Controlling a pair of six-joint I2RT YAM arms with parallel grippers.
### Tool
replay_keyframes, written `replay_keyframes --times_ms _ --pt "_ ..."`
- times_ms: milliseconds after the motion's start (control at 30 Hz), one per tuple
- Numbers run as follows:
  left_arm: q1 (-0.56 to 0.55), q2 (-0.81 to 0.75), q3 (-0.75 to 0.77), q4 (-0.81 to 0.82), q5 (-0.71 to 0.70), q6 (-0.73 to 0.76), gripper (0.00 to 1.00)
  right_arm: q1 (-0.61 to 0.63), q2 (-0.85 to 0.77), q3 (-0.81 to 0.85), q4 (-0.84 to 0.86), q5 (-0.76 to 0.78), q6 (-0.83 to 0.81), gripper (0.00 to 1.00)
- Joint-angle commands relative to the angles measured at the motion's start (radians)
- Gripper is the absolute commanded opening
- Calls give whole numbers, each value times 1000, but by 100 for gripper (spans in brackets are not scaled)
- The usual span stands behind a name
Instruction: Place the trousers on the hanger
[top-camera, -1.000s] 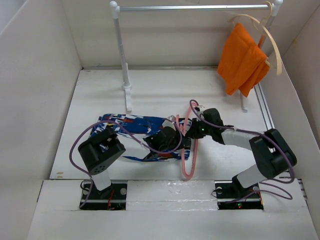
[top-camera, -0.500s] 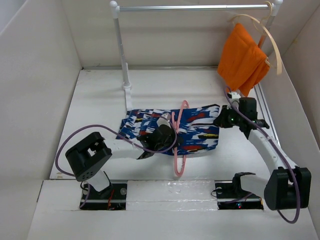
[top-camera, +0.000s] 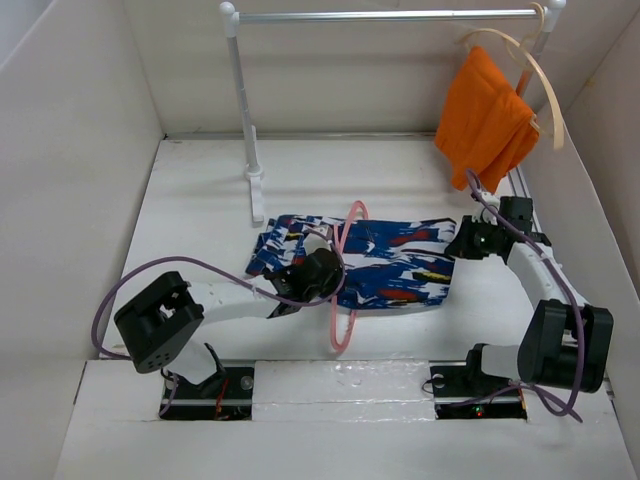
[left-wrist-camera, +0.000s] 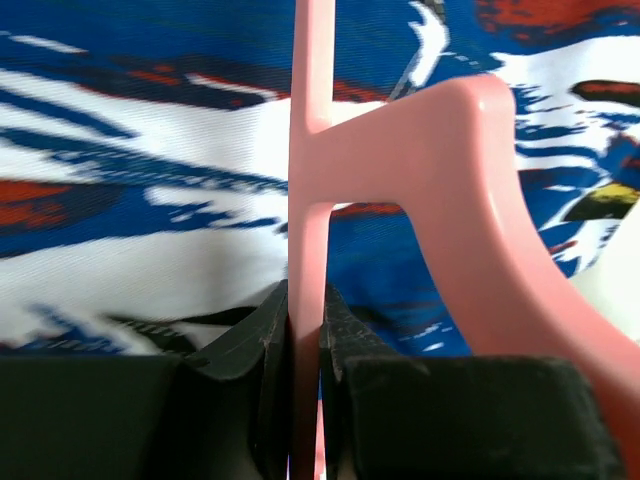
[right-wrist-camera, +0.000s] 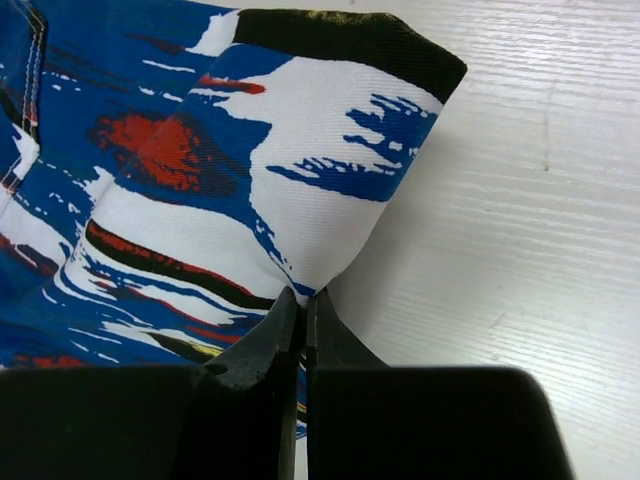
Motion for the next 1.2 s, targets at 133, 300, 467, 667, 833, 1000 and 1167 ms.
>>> replay_keyframes --times_ms 133,300,467,667,833,1000,1167 --pt "43 -65 22 -87 -79 57 0 -14 6 80 52 22 -33 0" --pt "43 -74 79 -47 -64 43 0 18 14 21 90 28 -11 0" --pt "-15 -39 159 -23 -68 39 0 40 15 12 84 42 -7 0" --pt "-15 -71 258 -151 -168 32 0 40 -57 49 11 43 -14 49" --pt "-15 -169 389 -222 -195 69 0 90 -260 112 -60 -63 24 65" --pt "-15 -227 502 -234 -209 111 0 243 -425 199 -69 -79 163 69" --pt "-15 -209 599 -219 -206 193 0 527 -439 259 10 -116 303 70"
